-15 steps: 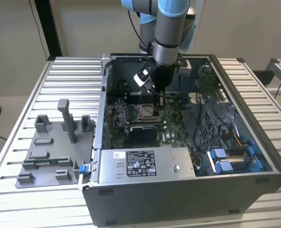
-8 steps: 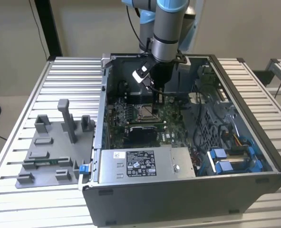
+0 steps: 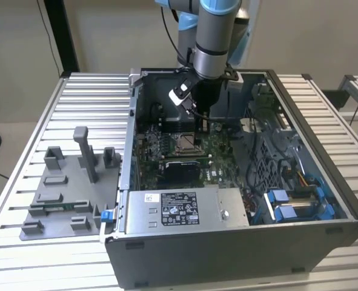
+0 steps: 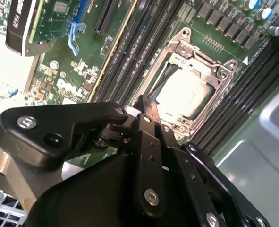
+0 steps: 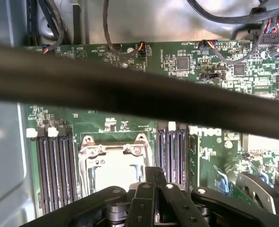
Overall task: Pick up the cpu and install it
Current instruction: 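Install the second cpu locking lever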
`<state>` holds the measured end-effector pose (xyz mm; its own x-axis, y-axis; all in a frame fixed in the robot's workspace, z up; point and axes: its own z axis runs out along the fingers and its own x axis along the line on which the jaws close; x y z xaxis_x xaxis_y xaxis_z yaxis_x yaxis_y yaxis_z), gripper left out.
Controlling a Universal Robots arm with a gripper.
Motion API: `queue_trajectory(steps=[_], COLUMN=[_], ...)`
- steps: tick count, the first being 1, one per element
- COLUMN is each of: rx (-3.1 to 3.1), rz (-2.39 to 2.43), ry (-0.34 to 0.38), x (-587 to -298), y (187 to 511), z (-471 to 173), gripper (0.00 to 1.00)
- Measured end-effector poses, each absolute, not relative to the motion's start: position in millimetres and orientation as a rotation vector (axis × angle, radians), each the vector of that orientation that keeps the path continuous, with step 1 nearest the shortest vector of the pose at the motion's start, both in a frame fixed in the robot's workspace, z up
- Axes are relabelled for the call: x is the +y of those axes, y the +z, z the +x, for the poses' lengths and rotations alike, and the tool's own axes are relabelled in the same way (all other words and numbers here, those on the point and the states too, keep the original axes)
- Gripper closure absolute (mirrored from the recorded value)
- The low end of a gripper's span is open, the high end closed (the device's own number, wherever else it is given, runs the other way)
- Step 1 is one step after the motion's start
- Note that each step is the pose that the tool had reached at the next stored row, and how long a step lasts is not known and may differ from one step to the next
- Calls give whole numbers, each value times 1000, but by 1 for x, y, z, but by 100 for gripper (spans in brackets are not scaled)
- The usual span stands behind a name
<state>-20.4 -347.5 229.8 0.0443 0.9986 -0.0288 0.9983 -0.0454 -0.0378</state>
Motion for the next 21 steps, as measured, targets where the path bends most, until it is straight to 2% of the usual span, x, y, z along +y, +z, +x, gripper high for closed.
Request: queue_trajectory(steps=[11,21], rx=[-2165,-2165], rz=[-2265,-2265], ry=[73,74], x=[-348,-348], y=[230,254], z=[-24,-29], gripper=[100,100])
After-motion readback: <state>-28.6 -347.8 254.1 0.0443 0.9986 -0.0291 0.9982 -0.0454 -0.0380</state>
